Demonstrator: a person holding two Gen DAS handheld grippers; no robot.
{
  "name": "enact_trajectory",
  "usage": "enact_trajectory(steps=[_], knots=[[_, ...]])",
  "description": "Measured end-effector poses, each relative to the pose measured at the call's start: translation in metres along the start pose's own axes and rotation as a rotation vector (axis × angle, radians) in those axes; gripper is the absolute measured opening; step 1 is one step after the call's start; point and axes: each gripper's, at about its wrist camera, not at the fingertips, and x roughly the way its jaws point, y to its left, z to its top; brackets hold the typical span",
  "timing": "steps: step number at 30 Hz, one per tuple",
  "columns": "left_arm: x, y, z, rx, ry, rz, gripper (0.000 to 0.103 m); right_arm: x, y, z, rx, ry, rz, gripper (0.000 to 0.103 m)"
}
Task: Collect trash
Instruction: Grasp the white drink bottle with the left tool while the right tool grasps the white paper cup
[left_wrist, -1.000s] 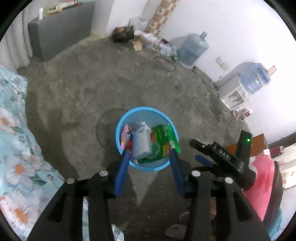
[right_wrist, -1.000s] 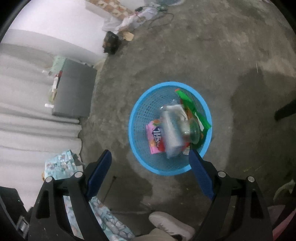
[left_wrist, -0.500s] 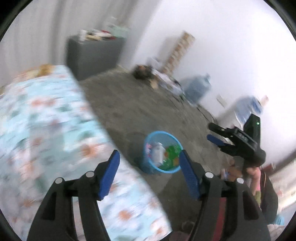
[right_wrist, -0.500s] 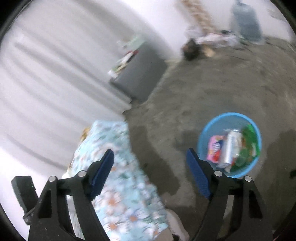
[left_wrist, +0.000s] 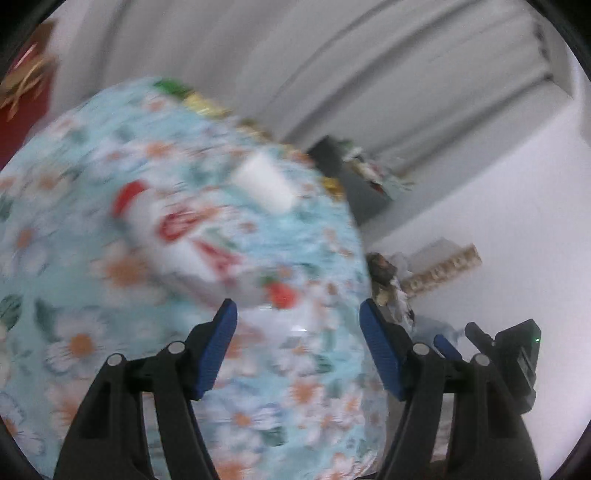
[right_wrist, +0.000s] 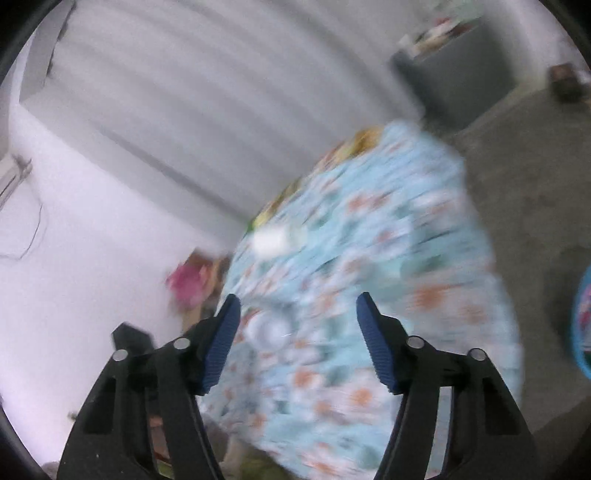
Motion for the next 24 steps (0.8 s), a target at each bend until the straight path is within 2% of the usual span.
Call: enact_trajectory(steps=[5, 9, 14, 19, 22, 24], knots=[[-0.005, 0.038, 0.007, -0.092, 0.010, 0.000, 0.066, 0.092, 0.009, 0.009, 0.080, 0.152, 0.098, 0.043], [0.005, 0.055, 0.012, -0.131, 0.029, -0.009, 0.066, 0.142, 0.006, 0.009, 0.156, 0.232, 0.111, 0.041], [0.018, 0.074, 0.015, -0.165, 0.054, -0.014, 0.067, 0.161, 0.018, -0.010, 0.145, 0.333, 0.128, 0.042], [0.018, 0.090, 0.021, -0.172, 0.047, -0.007, 0.067, 0.164, 0.035, -0.046, 0.150, 0.462, 0.221, 0.042], [0.017, 0.093, 0.025, -0.149, 0.038, 0.024, 0.067, 0.164, 0.051, -0.062, 0.119, 0.543, 0.246, 0.042], [0.017, 0.094, 0.026, -0.128, 0.037, 0.048, 0.067, 0.162, 0.063, -0.062, 0.042, 0.561, 0.199, 0.043]])
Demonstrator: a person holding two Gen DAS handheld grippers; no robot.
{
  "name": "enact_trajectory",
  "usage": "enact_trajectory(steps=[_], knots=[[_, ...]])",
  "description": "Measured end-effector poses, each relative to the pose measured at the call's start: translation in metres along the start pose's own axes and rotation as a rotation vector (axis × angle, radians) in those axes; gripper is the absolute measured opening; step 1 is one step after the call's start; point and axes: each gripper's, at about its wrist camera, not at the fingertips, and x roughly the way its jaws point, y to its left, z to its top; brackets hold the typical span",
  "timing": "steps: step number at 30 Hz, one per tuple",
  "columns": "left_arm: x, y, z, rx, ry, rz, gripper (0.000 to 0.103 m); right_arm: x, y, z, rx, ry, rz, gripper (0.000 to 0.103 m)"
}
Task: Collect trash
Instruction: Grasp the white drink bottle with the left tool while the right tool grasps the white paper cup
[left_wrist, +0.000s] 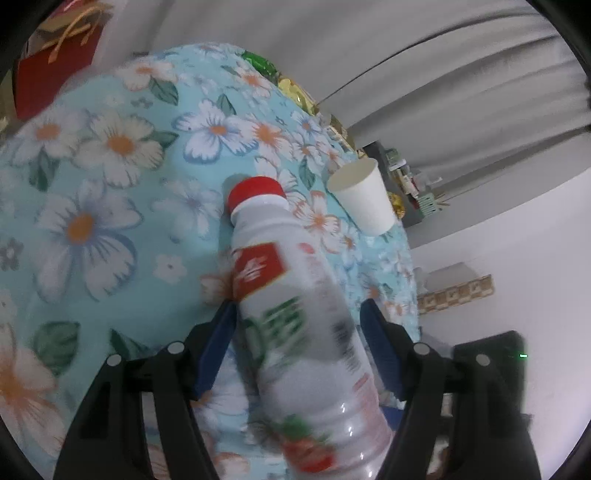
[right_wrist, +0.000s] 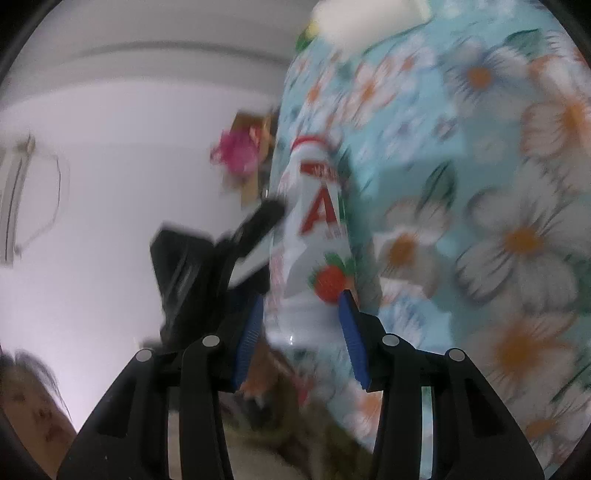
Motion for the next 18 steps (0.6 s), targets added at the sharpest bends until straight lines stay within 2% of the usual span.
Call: enact_trajectory(steps=[2, 6, 8, 10, 12, 14, 18], knots=[[0.001, 0.002, 0.000, 0.013, 0.006, 0.010, 0.067, -0.012, 0.012, 0.008, -0.067, -0.050, -0.112, 0.048], [0.005, 0.002, -0.001, 0.036, 0.021, 0.009, 0.067, -0.040, 0.039, 0.039, -0.204, -0.220, -0.335, 0.062], [0.006, 0.002, -0.001, 0.045, 0.021, 0.010, 0.067, -0.049, 0.053, 0.060, -0.318, -0.311, -0.520, 0.070], [0.007, 0.002, -0.001, 0.051, 0.021, 0.008, 0.067, -0.053, 0.057, 0.073, -0.408, -0.345, -0.637, 0.075], [0.007, 0.002, -0.001, 0.054, 0.022, 0.007, 0.068, -0.043, 0.061, 0.092, -0.519, -0.346, -0.745, 0.082], [0.007, 0.003, -0.001, 0.057, 0.025, 0.006, 0.069, -0.030, 0.059, 0.105, -0.639, -0.310, -0.857, 0.087], [0.009, 0.002, -0.002, 0.068, 0.032, 0.007, 0.070, 0.006, 0.046, 0.122, -0.832, -0.172, -1.018, 0.088]])
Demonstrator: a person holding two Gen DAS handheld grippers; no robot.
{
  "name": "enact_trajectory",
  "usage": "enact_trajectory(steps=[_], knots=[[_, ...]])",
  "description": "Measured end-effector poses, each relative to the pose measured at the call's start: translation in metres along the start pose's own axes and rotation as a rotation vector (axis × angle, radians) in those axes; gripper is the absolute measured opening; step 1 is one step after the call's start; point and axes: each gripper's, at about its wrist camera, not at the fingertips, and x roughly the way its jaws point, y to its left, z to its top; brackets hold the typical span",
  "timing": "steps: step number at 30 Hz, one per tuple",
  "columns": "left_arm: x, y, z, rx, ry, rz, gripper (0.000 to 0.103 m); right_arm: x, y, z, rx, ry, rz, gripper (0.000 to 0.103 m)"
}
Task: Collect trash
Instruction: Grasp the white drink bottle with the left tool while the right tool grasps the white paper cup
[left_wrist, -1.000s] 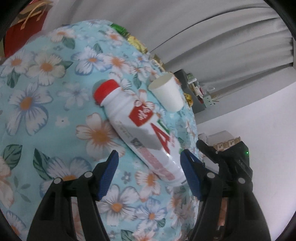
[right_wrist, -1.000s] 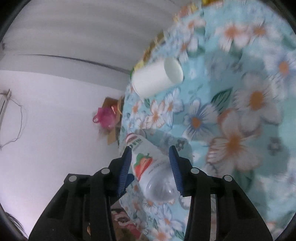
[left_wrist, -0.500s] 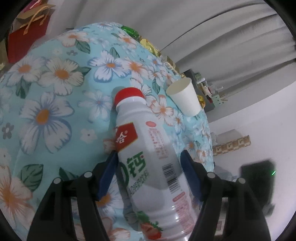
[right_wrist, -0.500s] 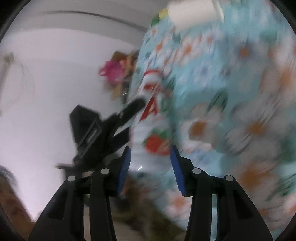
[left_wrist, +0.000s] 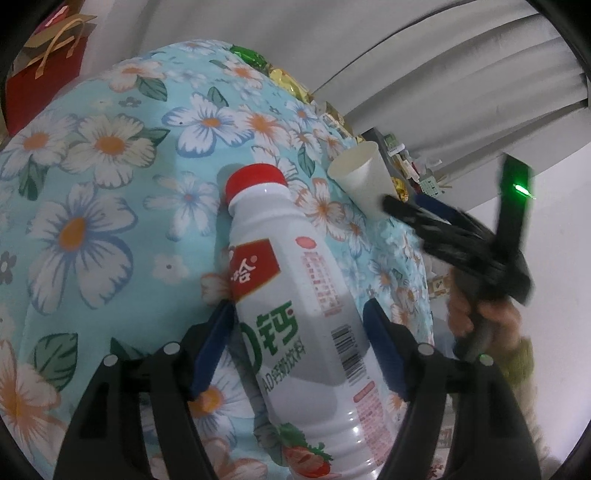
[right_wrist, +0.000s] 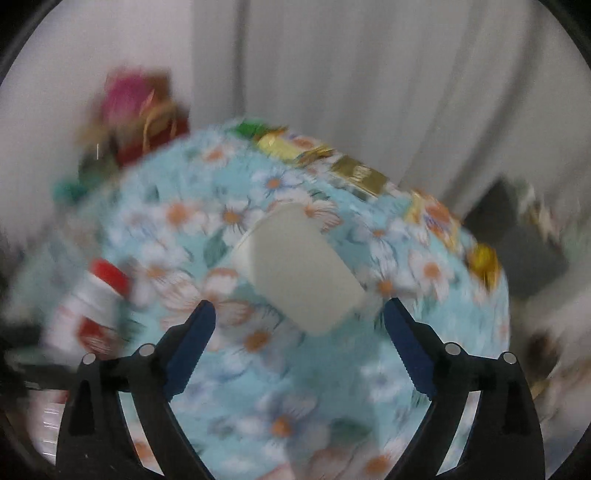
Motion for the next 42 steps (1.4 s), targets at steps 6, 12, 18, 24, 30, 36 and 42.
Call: enact_trajectory(steps=[6, 12, 18, 24, 30, 36, 42], knots=[[0.005, -0.005, 0.000, 0.016, 0.004, 0.010, 0.071, 0.045, 0.014, 0.015, -0.078, 0.061, -0.126, 0.079], [0.008, -0.010, 0.001, 0.033, -0.003, 0.036, 0.072, 0.004, -0.019, 0.001, 0.243, -0.030, 0.009, 0.065], [0.013, -0.015, 0.001, 0.054, -0.008, 0.055, 0.072, -0.060, -0.026, -0.076, 0.588, -0.051, 0.365, 0.065], [0.017, -0.027, -0.002, 0.133, -0.012, 0.088, 0.072, -0.105, -0.019, -0.163, 0.831, -0.095, 0.399, 0.066], [0.020, -0.042, -0.019, 0.224, 0.051, 0.087, 0.072, -0.096, -0.002, -0.213, 0.937, 0.008, 0.360, 0.067], [0.022, -0.046, -0.026, 0.239, 0.075, 0.094, 0.072, -0.107, -0.012, -0.215, 0.967, -0.020, 0.368, 0.087], [0.025, -0.048, -0.025, 0.244, 0.085, 0.100, 0.072, -0.100, -0.031, -0.194, 0.910, 0.029, 0.386, 0.089]])
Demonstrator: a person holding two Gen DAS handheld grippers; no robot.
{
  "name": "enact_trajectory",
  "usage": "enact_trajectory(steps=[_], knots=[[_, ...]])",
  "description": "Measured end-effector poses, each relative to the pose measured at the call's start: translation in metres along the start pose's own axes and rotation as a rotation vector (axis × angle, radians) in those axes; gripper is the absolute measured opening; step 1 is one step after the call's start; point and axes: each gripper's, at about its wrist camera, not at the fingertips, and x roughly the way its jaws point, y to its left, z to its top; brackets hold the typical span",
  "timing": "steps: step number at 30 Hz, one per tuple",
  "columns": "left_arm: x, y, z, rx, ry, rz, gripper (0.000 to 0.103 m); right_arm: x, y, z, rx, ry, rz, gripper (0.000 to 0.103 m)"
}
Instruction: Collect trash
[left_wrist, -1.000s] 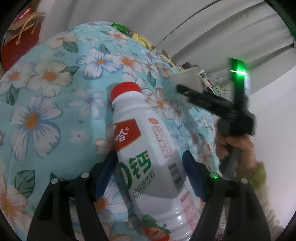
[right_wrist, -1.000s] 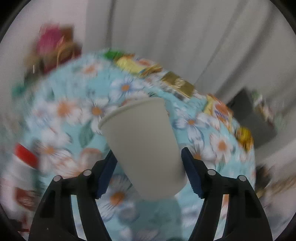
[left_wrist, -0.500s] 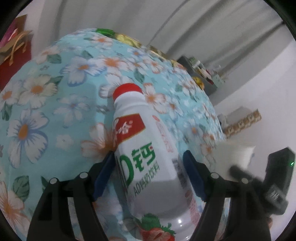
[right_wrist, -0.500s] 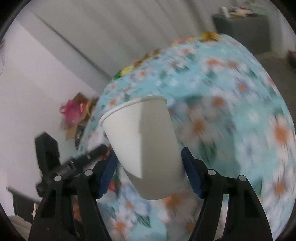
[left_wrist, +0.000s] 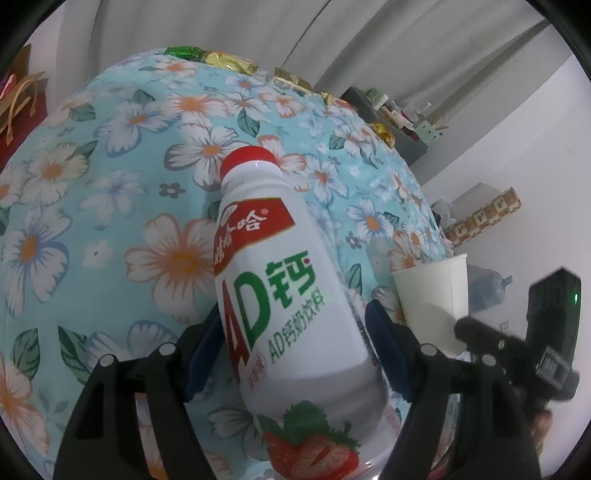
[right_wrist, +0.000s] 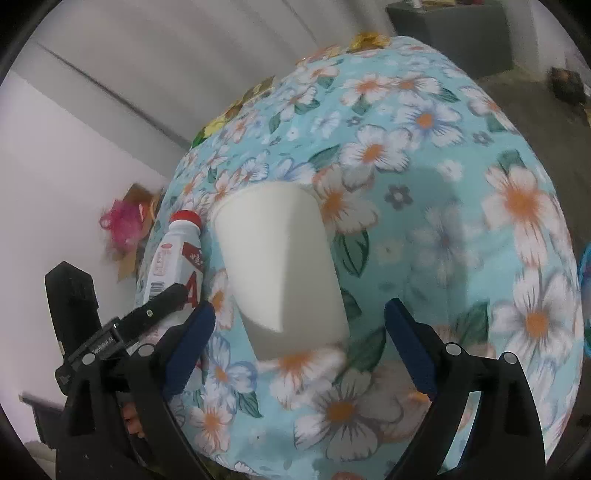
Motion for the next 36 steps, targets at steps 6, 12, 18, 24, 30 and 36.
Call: enact_trajectory(steps=[6, 12, 18, 24, 30, 36], knots=[[0.003, 0.000, 0.002, -0.003, 0.010, -0.012, 0.073, 0.024, -0.001, 0.029, -0.001, 0.112, 0.048, 0.089], [0.004, 0.000, 0.003, 0.001, 0.011, -0.012, 0.073, 0.045, 0.002, 0.042, -0.013, 0.172, 0.032, 0.073], [0.004, 0.000, 0.003, 0.000, 0.011, -0.011, 0.073, 0.022, 0.019, 0.034, -0.092, 0.043, 0.031, 0.063], [0.004, 0.001, 0.003, -0.003, 0.010, -0.011, 0.073, -0.004, 0.045, 0.009, -0.277, -0.185, -0.064, 0.066], [-0.003, 0.003, 0.002, -0.002, 0.000, -0.010, 0.073, -0.006, 0.040, -0.002, -0.286, -0.189, -0.130, 0.073], [-0.017, 0.010, 0.004, -0.005, -0.043, -0.017, 0.073, -0.032, 0.044, -0.003, -0.265, -0.303, -0.084, 0.084]])
